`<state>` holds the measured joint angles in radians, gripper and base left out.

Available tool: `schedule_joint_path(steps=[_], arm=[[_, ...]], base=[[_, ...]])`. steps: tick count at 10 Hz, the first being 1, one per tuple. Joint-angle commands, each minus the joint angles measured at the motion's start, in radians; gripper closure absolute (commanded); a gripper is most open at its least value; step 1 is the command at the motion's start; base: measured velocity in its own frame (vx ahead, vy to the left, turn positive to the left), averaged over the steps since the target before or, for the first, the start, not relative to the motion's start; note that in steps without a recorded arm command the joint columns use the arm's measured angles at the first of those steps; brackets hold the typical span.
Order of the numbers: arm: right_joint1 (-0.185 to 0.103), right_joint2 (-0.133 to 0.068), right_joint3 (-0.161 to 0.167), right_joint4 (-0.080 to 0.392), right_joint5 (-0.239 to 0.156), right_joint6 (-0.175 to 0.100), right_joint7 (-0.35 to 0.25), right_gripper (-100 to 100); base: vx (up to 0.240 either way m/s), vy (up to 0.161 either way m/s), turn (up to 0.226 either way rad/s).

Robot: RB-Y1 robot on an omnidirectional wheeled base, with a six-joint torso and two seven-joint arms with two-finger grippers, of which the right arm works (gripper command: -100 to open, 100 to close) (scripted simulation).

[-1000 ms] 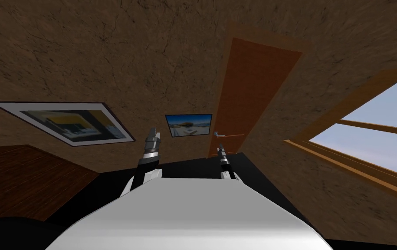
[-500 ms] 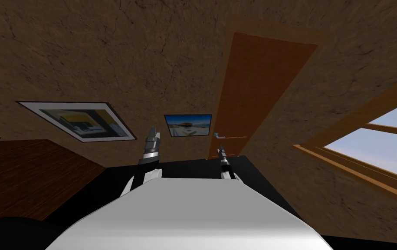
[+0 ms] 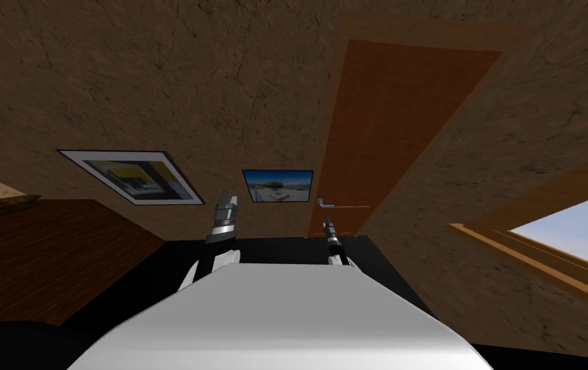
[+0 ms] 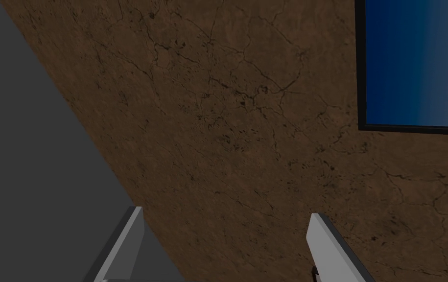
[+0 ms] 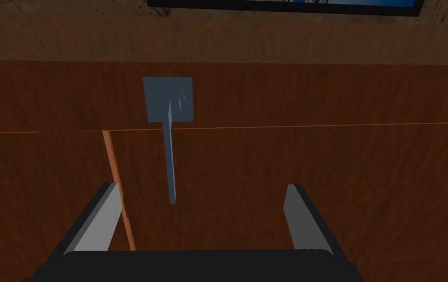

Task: Pull the door open

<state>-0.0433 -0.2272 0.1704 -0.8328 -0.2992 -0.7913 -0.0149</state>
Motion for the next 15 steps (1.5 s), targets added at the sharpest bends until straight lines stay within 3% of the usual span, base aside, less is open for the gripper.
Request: schedule_joint_path(steps=[1, 8, 9, 10, 11, 12, 14, 15], arm=[[-0.013, -0.001, 0.003, 0.029, -0.007, -0.006, -0.001, -100], [-0.073, -0.016, 0.021, 0.19, -0.048, -0.039, -0.015, -100], [-0.07, -0.013, 0.019, 0.179, -0.045, -0.036, -0.013, -100], [-0.056, -0.038, 0.011, 0.192, -0.055, -0.054, -0.036, -100], [-0.056, -0.038, 0.011, 0.192, -0.055, -0.054, -0.036, -100], [-0.041, -0.061, 0.003, 0.204, -0.064, -0.073, -0.058, -100], [-0.041, -0.061, 0.003, 0.204, -0.064, -0.073, -0.058, -100], [-0.024, -0.088, -0.006, 0.217, -0.074, -0.093, -0.084, -100]], base=[[0.027, -0.102, 0.084], [0.037, -0.125, 0.116], [0.026, -0.062, 0.019], [0.127, 0.066, 0.182], [0.162, 0.066, 0.092], [0.163, 0.063, 0.166], [0.113, 0.053, 0.026], [0.114, 0.02, 0.19]])
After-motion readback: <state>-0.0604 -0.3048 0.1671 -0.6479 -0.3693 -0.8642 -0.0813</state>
